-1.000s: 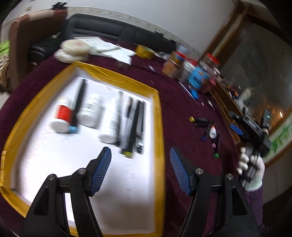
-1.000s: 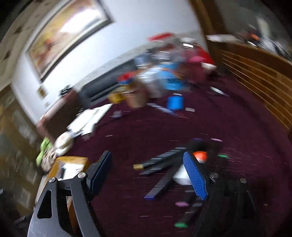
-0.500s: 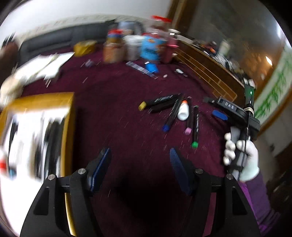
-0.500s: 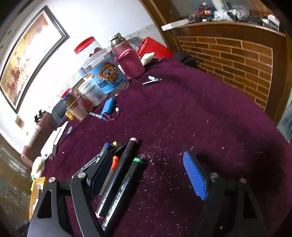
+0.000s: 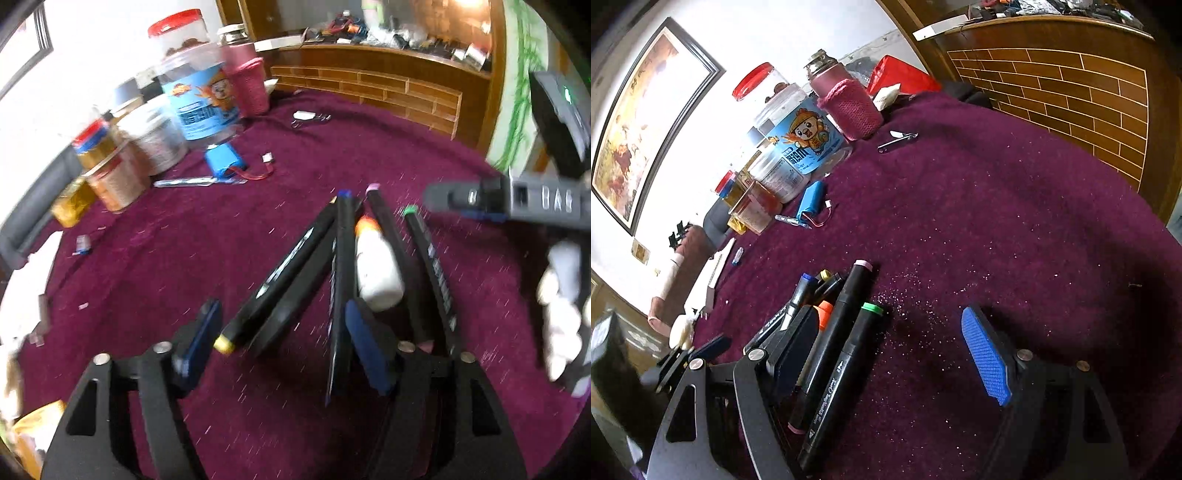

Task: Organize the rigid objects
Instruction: 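Move the left tool to the markers and grasp a blue-ended black marker, then carry the marker to the tray with left tool while right tool grasps yellow-capped marker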

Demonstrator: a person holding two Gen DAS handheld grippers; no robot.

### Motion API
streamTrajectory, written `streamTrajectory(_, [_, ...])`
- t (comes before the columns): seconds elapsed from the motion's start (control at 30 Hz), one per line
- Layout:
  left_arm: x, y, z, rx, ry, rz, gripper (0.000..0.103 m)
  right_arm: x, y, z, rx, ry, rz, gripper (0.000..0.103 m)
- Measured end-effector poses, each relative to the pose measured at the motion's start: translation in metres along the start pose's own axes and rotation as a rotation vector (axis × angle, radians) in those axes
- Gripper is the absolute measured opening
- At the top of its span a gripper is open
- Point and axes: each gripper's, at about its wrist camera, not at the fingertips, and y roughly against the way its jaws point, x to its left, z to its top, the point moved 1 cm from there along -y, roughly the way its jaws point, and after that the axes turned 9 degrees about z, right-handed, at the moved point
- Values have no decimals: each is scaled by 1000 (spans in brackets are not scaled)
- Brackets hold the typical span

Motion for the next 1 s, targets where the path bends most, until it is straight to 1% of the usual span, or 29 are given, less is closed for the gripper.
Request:
streamTrajectory(0.03, [1,-5,2,3,1,-9,79,1,0,0,1,6,-5,75])
streamTrajectory(0.07, [3,-9,5,-4,11,-39,80,2,-1,-1,2,10,-9,75])
streamTrajectory(0.1, [4,-13,7,2,17,-66,92,2,-1,-1,2,16,-14,75])
streamTrajectory(0.17, [-3,-30,11,55,-3,-100,93,4,-2,-2,3,29,-25,75])
streamTrajectory(0.2, [-10,-37,10,65,-30,-77,92,5,-2,-2,4,36,-31,75])
streamTrajectory(0.23, [-13,-37,9,31,-36,-49,83,6,-3,-2,4,46,-40,75])
streamTrajectory(0.27, [-15,-38,8,19,-25,-44,74,8,-4,-3,5,57,-49,75])
streamTrajectory(0.3, [-14,-38,7,25,-3,-44,54,9,-5,-3,6,68,-58,75])
streamTrajectory(0.33, [-13,-37,5,40,25,-61,41,11,-7,-3,8,81,-70,75])
streamTrajectory(0.37, [-11,-35,3,37,43,-64,32,12,-7,-3,9,90,-77,75])
streamTrajectory(0.4, [-11,-29,-1,30,41,-50,20,13,-8,-4,10,96,-83,75])
streamTrajectory(0.43, [-9,-25,-2,27,42,-46,13,13,-8,-4,11,100,-86,75])
streamTrajectory(0.47, [-5,-20,-4,27,64,-66,11,13,-9,-4,11,102,-88,75])
streamTrajectory(0.5, [1,-13,-8,31,107,-97,11,13,-9,-4,10,103,-89,75])
streamTrajectory(0.6, [8,2,-17,38,157,-130,11,13,-9,-4,10,110,-93,75])
streamTrajectory(0.7, [3,8,-33,77,156,-159,11,14,-9,-4,10,114,-95,75])
streamTrajectory(0.8, [-8,16,-52,121,165,-214,11,14,-9,-4,9,110,-91,75])
streamTrajectory(0.87, [-13,29,-64,122,167,-221,12,14,-9,-5,10,113,-95,75])
streamTrajectory(0.9, [-16,35,-68,127,170,-228,13,14,-9,-5,11,115,-97,75])
streamTrajectory(0.97, [-17,47,-73,112,194,-249,22,14,-9,-5,12,118,-100,75])
streamTrajectory(1.0, [-18,51,-72,101,201,-255,30,14,-9,-5,12,118,-100,76])
